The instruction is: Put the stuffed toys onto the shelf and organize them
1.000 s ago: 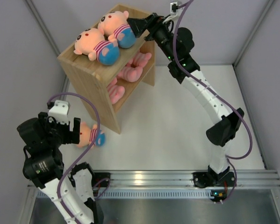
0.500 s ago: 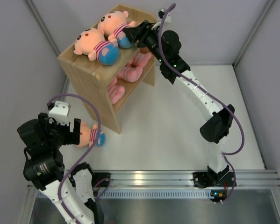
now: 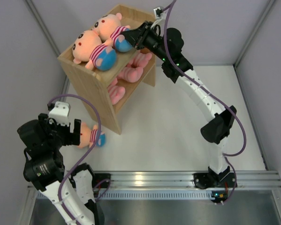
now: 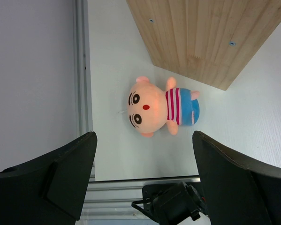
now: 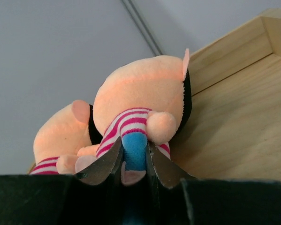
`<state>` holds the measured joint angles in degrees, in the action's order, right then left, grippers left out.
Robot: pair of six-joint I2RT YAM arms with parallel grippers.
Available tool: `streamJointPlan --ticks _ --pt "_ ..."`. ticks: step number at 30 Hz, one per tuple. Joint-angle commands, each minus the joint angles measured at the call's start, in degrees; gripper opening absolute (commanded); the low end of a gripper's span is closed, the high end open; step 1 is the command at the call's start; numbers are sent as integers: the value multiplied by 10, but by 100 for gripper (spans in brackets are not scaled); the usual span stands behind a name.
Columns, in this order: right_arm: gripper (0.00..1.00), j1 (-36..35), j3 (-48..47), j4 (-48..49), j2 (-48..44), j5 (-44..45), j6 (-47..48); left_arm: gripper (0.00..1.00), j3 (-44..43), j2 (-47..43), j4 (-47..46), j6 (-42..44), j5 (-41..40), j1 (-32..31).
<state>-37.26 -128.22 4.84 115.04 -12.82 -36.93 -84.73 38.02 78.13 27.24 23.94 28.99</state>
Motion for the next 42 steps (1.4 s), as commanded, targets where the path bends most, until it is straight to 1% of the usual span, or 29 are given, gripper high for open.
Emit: streamJointPlan --ticks 1,7,8,13,15,16,18,19,22,24,25,27,28,30,32,38,41,42 --pt "9 -4 -42 -19 0 -91 -34 89 0 -5 -9 8 2 -1" --pt "10 -4 -45 -14 9 -96 -35 89 -4 -5 -9 8 1 -2" --pt "11 -4 -47 -15 11 -94 -34 89 -4 -4 -9 7 0 -1" --pt "14 -4 -73 -40 26 -62 -9 89 -4 -4 -9 6 -4 -1" --pt "22 -4 -80 -47 29 -43 4 89 -3 -3 -9 6 -8 -2" --pt "30 -4 -80 -47 27 -41 15 89 -2 -2 -9 5 -10 -1" --pt "39 -4 -81 -47 26 -36 25 89 -1 -2 -9 2 -15 -1" --pt "47 -4 -82 -47 22 -35 32 89 -1 -1 -10 1 -17 -1" --pt "61 -4 -78 -47 14 -32 44 89 6 5 -11 -3 -26 -2" --pt "64 -4 -75 -47 6 -27 53 89 24 9 -16 -6 -39 -2" --pt "68 -3 -74 -47 4 -27 58 89 33 10 -27 -6 -47 -2" --pt "72 1 -73 -42 -5 -27 63 89 74 13 -44 -7 -71 -2" --pt "76 2 -73 -40 -8 -28 67 89 89 14 -49 -6 -88 -2" --pt "79 8 -68 -26 -20 -34 70 89 125 27 -58 3 -98 -2" --pt "86 10 -61 -7 -31 -39 73 88 148 34 -68 9 -100 -1" --pt "89 23 -49 9 -54 -51 85 89 228 63 -103 18 -106 -2" --pt "89 32 -28 23 -68 -60 81 86 285 93 -131 8 -121 0" --pt "89 36 -8 38 -80 -64 83 86 311 97 -155 4 -132 1"
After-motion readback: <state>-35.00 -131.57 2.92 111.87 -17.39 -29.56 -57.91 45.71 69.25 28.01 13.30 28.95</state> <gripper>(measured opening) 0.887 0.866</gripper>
